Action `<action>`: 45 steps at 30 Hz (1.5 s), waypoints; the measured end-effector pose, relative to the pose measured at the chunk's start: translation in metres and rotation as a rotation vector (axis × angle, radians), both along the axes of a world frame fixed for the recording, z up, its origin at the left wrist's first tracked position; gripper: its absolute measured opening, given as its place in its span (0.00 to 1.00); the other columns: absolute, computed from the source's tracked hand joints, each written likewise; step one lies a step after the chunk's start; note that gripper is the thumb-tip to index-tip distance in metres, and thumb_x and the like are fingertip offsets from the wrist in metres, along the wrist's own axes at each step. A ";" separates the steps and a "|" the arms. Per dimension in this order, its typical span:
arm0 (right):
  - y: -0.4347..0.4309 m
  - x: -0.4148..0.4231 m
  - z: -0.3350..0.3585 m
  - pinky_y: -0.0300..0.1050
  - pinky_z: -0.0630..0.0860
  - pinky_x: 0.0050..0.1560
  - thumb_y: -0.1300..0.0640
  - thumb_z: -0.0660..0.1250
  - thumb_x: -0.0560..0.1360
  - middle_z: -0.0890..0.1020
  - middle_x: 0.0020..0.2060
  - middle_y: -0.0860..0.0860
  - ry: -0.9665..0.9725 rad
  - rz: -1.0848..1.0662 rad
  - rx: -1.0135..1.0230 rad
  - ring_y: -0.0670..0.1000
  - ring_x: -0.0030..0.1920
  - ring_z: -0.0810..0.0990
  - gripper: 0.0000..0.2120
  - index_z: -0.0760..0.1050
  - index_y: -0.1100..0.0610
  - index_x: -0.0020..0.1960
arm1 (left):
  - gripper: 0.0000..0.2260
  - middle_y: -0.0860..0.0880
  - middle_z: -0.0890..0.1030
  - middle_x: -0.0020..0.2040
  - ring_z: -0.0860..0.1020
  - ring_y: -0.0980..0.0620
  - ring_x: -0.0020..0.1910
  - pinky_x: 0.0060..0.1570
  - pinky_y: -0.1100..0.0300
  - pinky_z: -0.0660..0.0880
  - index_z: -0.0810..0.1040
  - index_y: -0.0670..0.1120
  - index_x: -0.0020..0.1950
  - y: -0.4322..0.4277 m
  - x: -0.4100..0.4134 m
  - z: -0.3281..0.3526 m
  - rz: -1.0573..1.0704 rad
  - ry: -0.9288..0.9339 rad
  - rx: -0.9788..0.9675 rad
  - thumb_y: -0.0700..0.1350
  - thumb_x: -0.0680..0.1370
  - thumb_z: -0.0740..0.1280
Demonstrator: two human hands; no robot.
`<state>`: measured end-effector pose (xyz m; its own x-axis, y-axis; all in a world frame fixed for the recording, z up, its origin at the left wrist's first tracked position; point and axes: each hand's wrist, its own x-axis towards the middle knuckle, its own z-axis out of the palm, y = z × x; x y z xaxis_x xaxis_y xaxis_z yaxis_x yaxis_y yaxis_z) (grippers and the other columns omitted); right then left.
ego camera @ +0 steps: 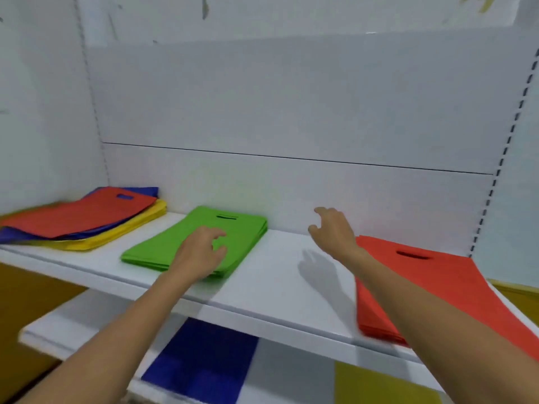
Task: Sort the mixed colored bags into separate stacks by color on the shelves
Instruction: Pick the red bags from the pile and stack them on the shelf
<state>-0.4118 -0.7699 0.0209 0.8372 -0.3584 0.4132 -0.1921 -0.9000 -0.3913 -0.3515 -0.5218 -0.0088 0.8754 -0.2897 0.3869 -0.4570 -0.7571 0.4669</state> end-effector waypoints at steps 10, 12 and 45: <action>0.306 0.118 -0.013 0.52 0.68 0.63 0.58 0.61 0.76 0.71 0.63 0.60 -0.001 0.556 -0.004 0.60 0.65 0.68 0.24 0.63 0.60 0.70 | 0.16 0.49 0.76 0.62 0.76 0.51 0.56 0.56 0.56 0.71 0.75 0.50 0.63 0.282 0.011 -0.002 0.377 -0.045 0.011 0.44 0.76 0.64; 0.340 0.132 -0.016 0.52 0.68 0.63 0.58 0.60 0.76 0.70 0.65 0.59 0.012 0.615 0.006 0.59 0.66 0.67 0.25 0.61 0.59 0.72 | 0.16 0.48 0.76 0.61 0.75 0.50 0.56 0.56 0.55 0.71 0.75 0.50 0.63 0.314 0.016 -0.006 0.433 -0.025 0.024 0.44 0.76 0.64; 0.426 0.380 -0.032 0.48 0.71 0.54 0.59 0.61 0.74 0.77 0.57 0.59 0.070 0.014 0.098 0.59 0.59 0.74 0.18 0.70 0.62 0.62 | 0.13 0.46 0.77 0.58 0.75 0.49 0.55 0.54 0.58 0.70 0.78 0.48 0.59 0.441 0.380 -0.013 0.063 -0.033 0.052 0.44 0.75 0.65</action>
